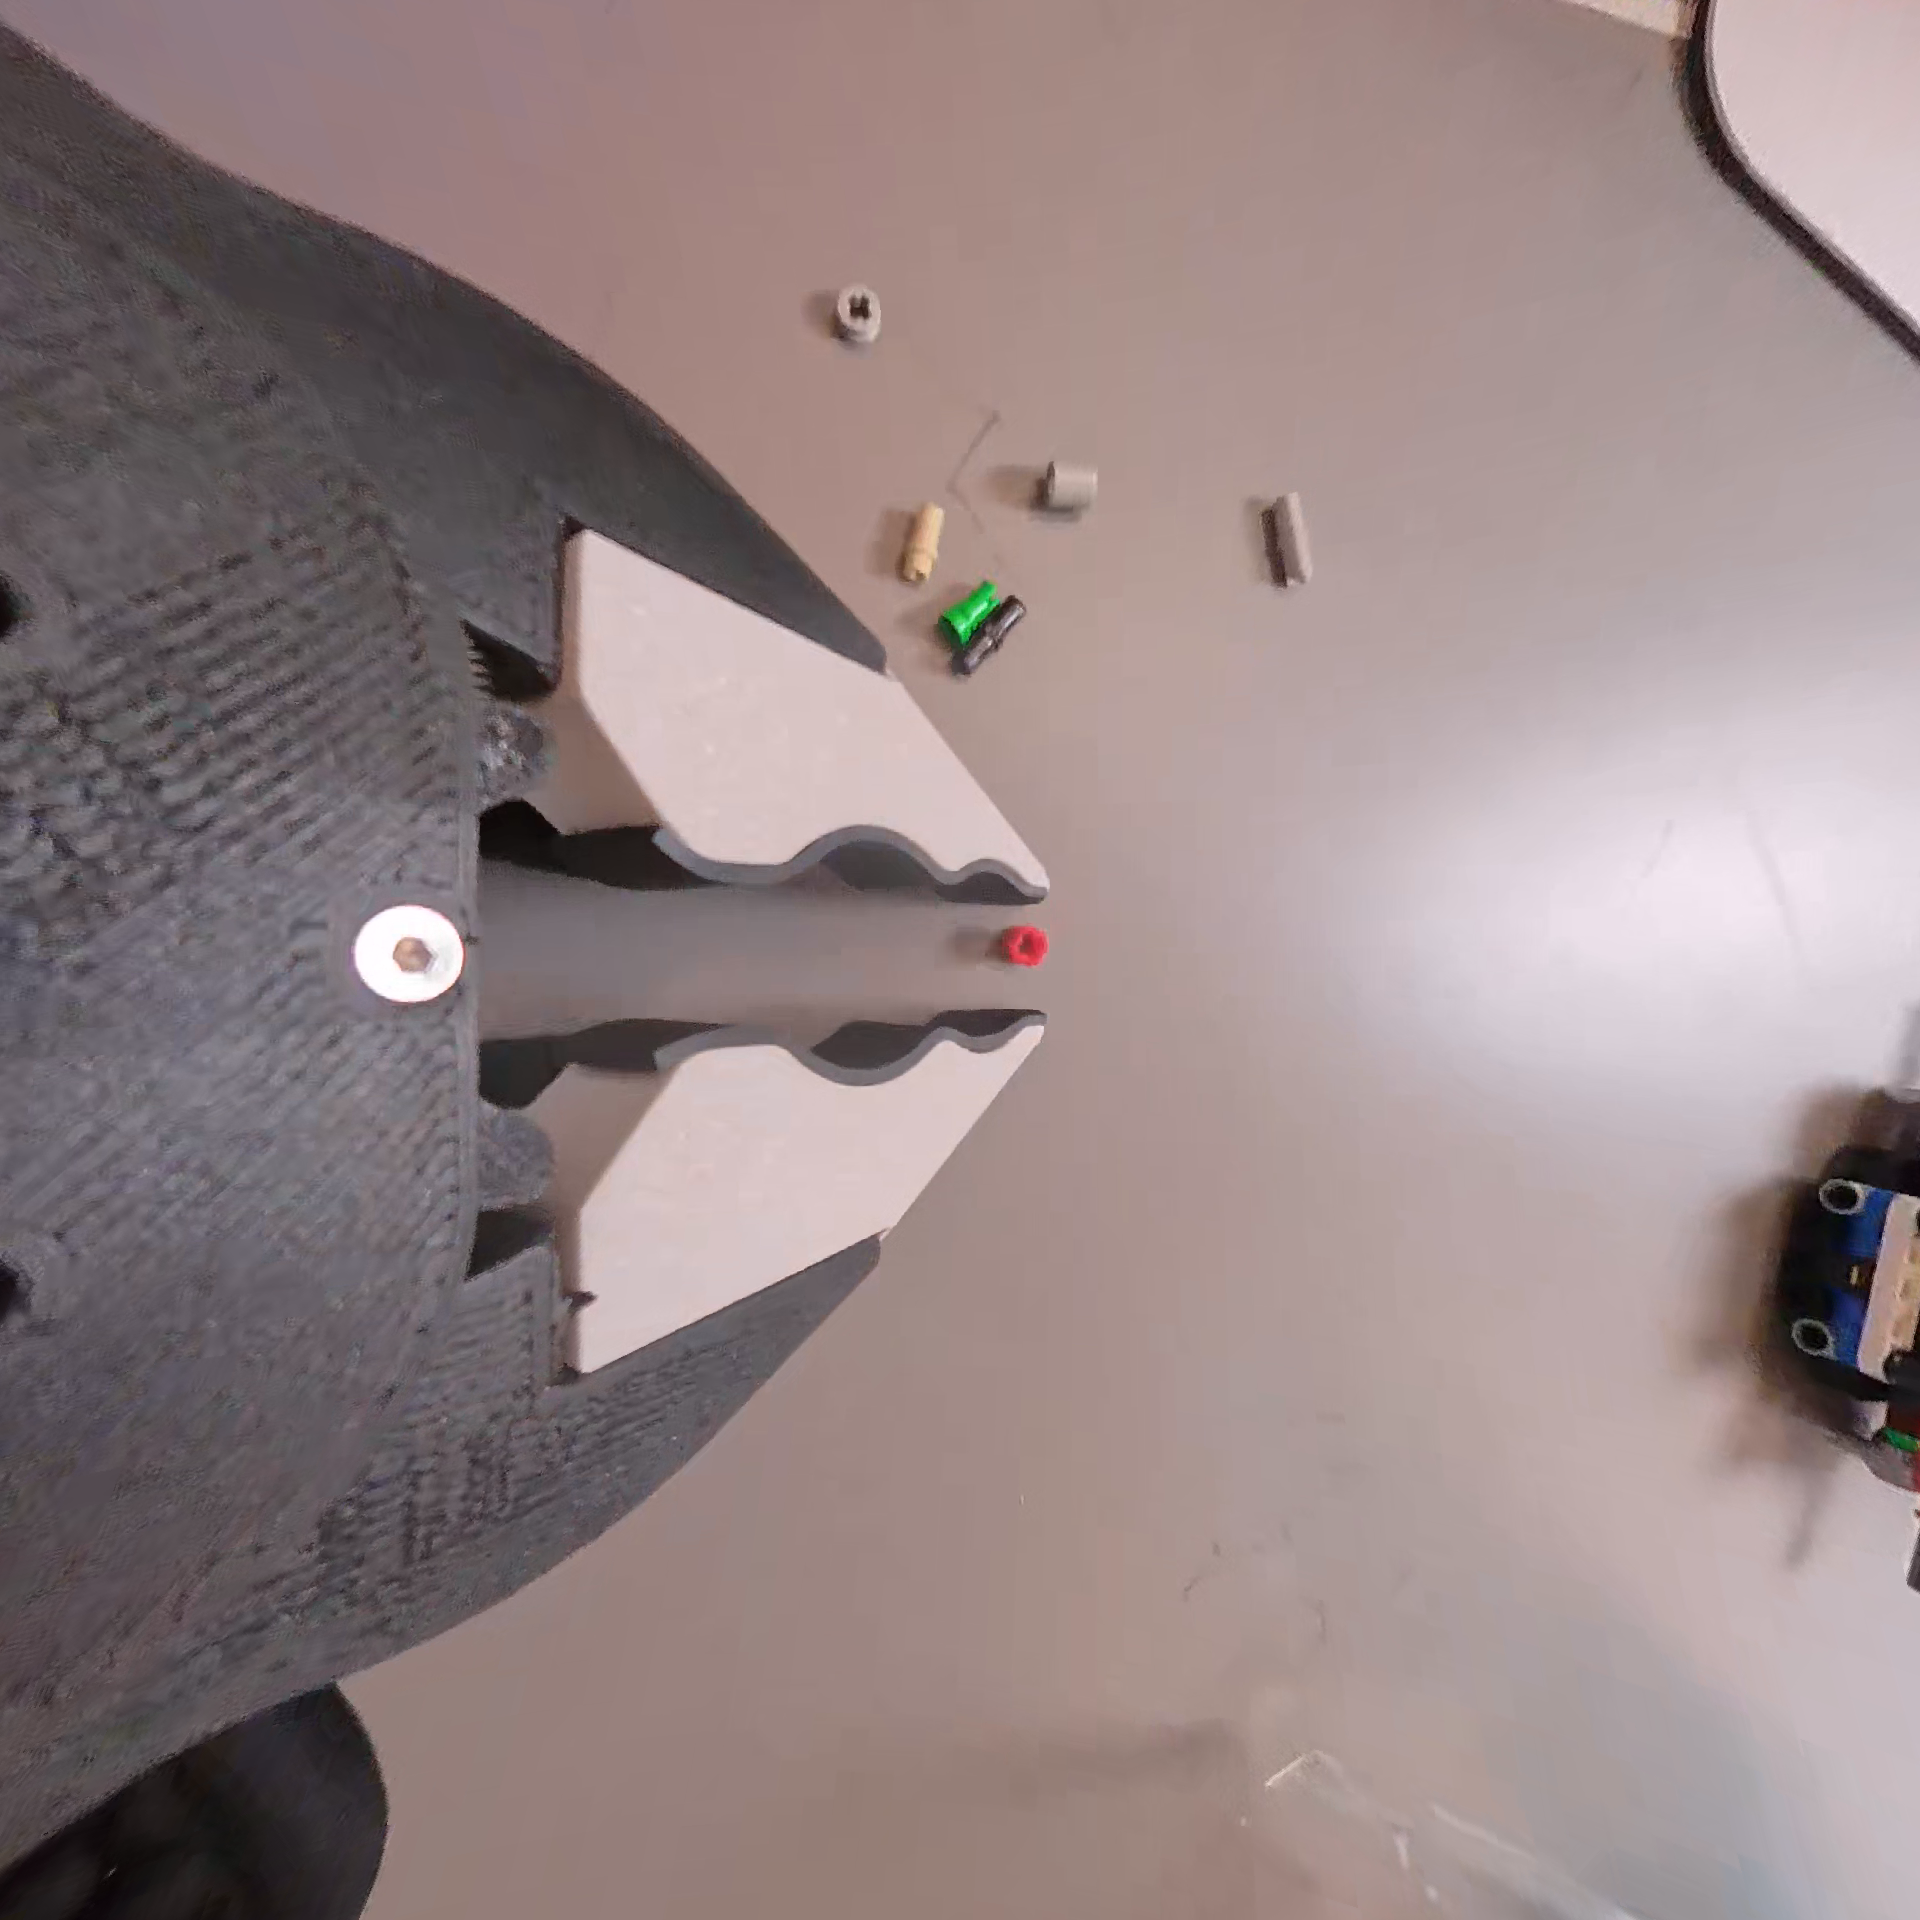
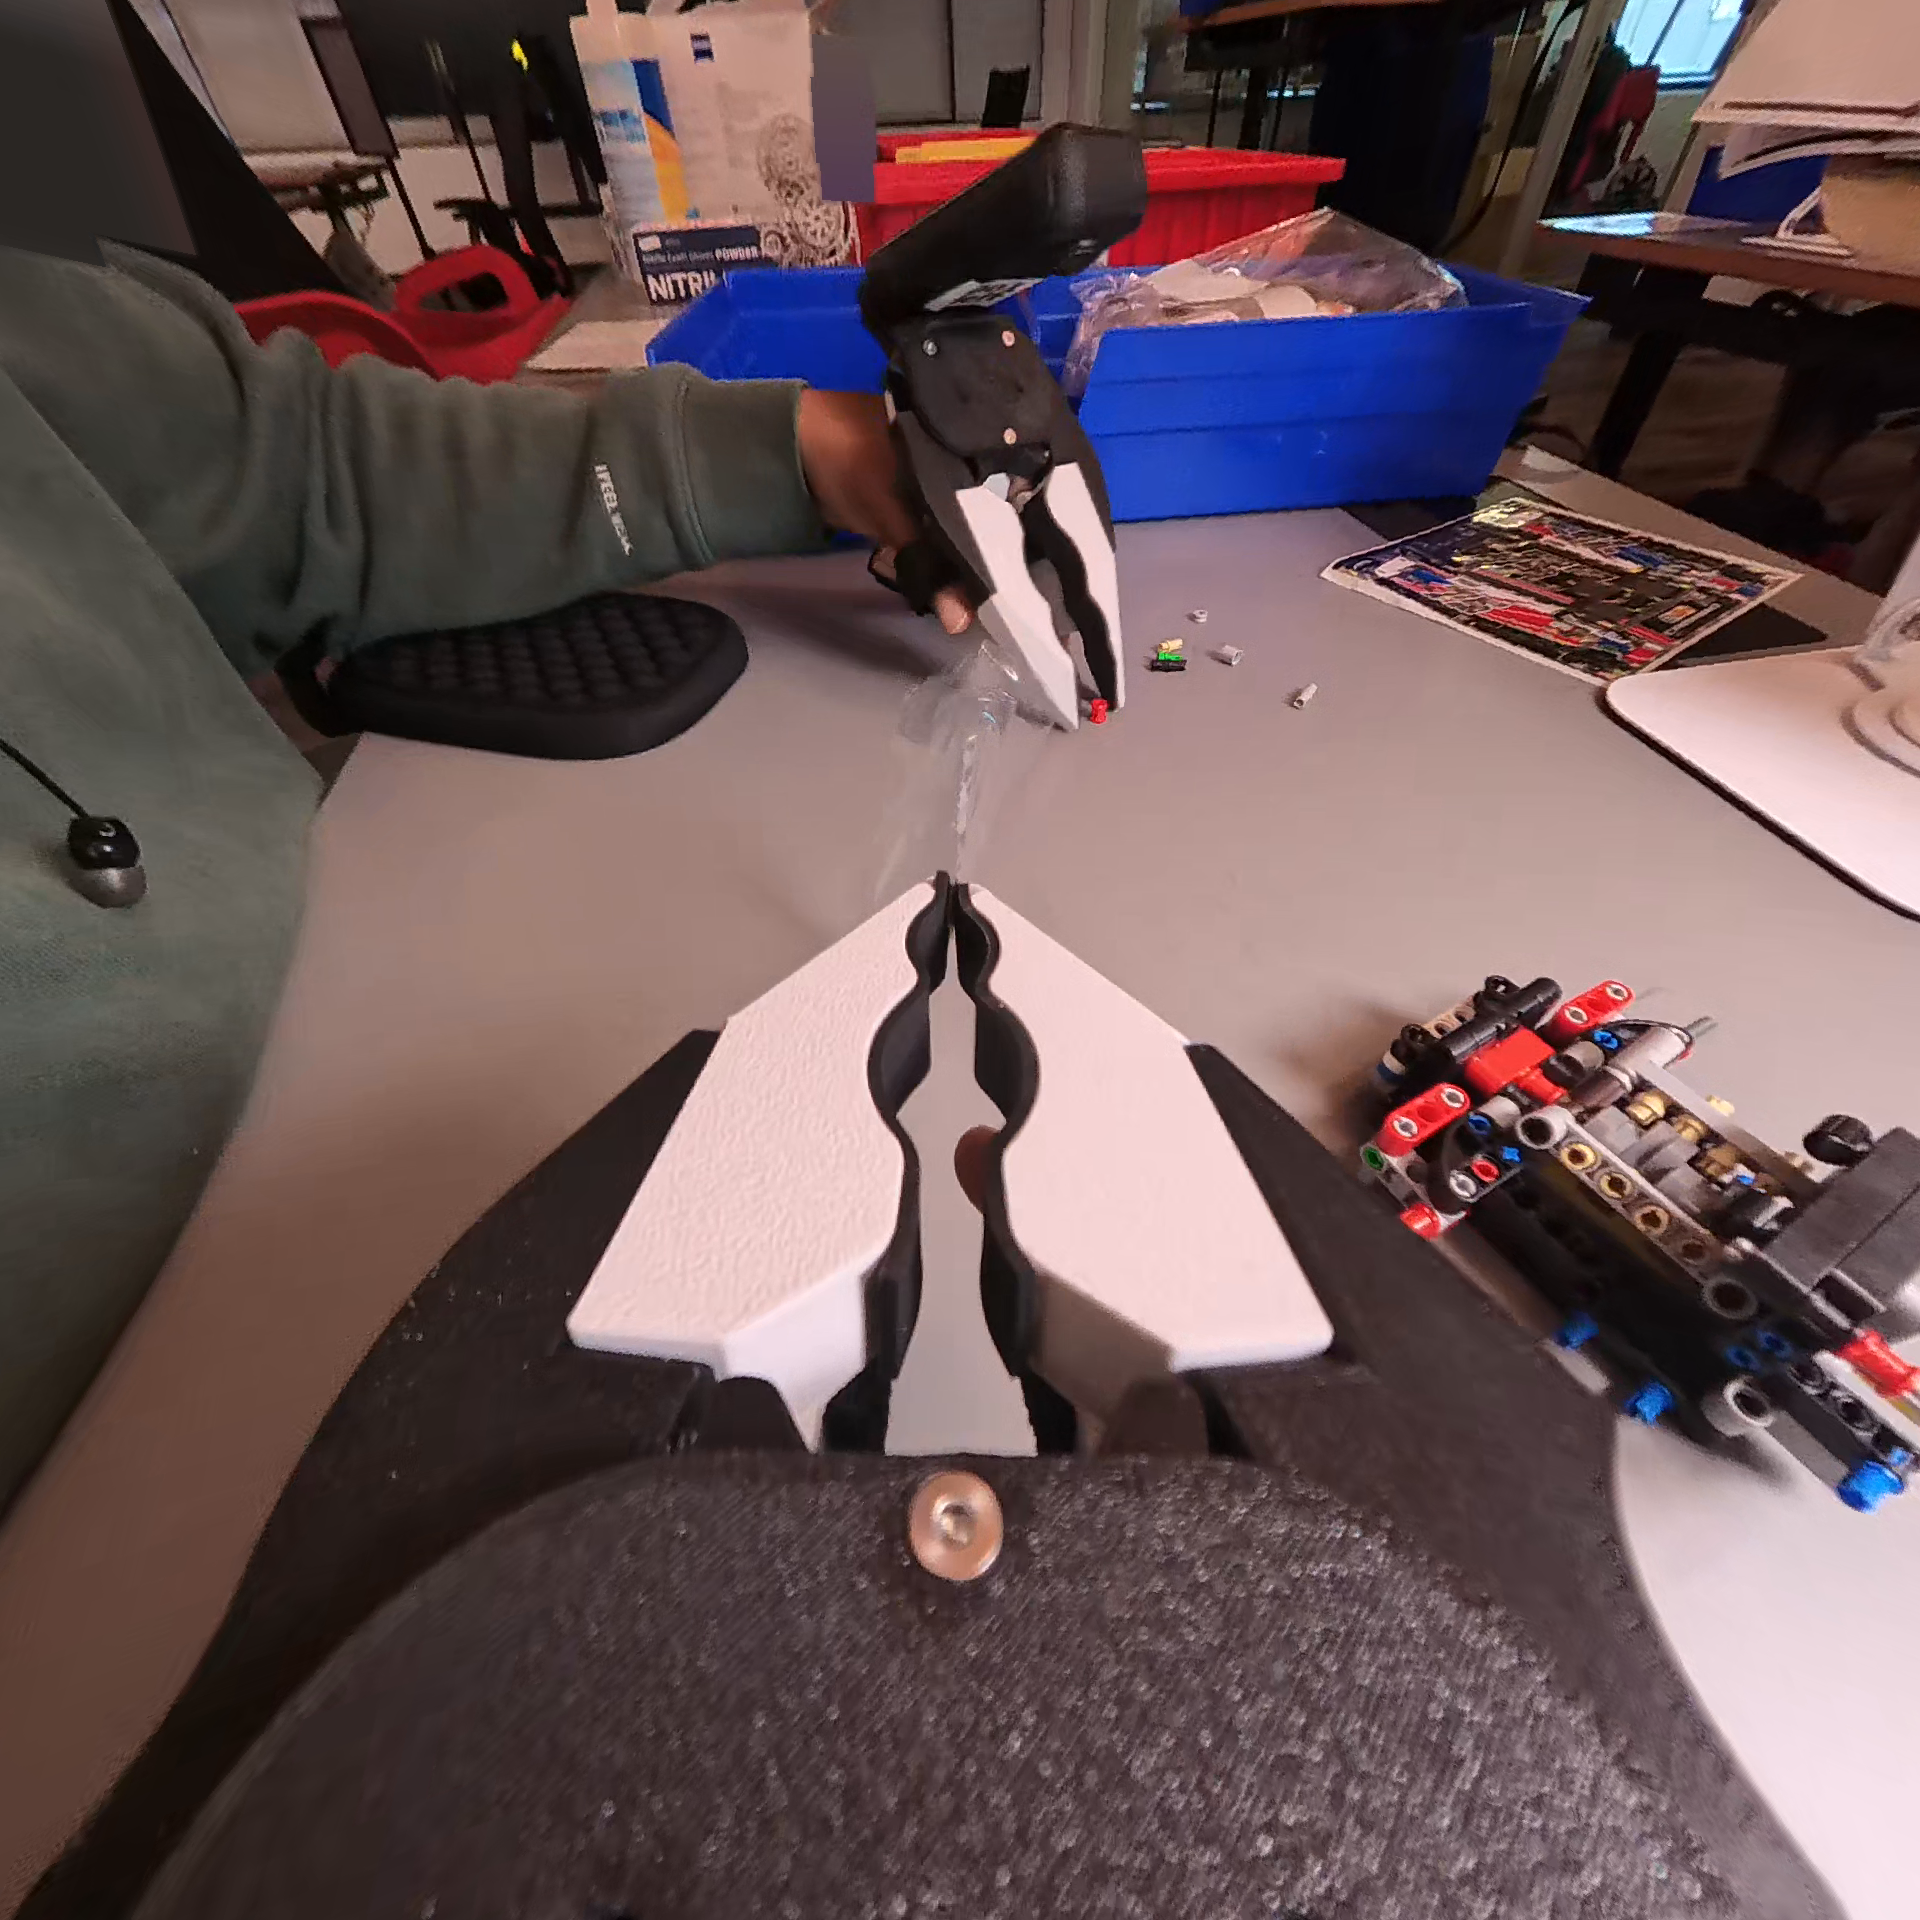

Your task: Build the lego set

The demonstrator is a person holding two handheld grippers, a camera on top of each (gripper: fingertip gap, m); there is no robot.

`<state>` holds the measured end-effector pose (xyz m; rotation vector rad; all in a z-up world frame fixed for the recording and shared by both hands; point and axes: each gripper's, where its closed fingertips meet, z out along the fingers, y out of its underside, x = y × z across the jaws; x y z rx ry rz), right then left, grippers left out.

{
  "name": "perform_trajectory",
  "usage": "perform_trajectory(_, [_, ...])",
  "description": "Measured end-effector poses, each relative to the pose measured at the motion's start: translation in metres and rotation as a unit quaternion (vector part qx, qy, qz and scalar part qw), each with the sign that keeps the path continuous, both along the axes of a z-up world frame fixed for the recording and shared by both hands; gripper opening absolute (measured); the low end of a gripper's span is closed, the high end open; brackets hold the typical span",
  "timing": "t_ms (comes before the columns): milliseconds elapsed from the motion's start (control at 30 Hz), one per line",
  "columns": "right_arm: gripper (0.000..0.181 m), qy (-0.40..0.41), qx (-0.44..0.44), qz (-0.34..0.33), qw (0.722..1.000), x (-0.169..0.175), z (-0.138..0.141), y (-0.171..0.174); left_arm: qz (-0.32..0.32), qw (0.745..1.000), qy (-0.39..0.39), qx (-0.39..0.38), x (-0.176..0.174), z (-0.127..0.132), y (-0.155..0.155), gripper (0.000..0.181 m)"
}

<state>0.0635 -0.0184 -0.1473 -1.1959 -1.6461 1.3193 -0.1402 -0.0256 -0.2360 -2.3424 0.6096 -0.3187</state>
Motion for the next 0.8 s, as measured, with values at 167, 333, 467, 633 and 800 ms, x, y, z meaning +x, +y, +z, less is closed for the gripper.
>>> perform_trajectory(167, [0.000, -0.004, 0.043, 0.012, 0.999, 0.001, -0.006, -0.004, -0.014, 1.000, 0.003, 0.004, 0.005, 0.001, 0.000, 0.010])
perform_trajectory(333, [0.000, 0.001, 0.088, 0.025, 0.996, -0.003, -0.011, -0.010, -0.126, 0.980, -0.119, 0.099, 0.088, 0.082, -0.008, 0.005])
perform_trajectory(467, [0.000, 0.012, 0.102, 0.040, 0.994, -0.005, -0.010, -0.022, -0.234, 0.956, -0.119, 0.127, 0.151, 0.122, -0.027, 0.005])
perform_trajectory(633, [0.000, 0.020, 0.122, 0.050, 0.991, -0.003, -0.010, -0.031, -0.272, 0.955, -0.078, 0.093, 0.169, 0.104, -0.033, 0.005])
perform_trajectory(800, [0.000, 0.020, 0.124, 0.056, 0.990, -0.003, -0.011, -0.033, -0.276, 0.954, -0.081, 0.084, 0.170, 0.099, -0.039, 0.014])
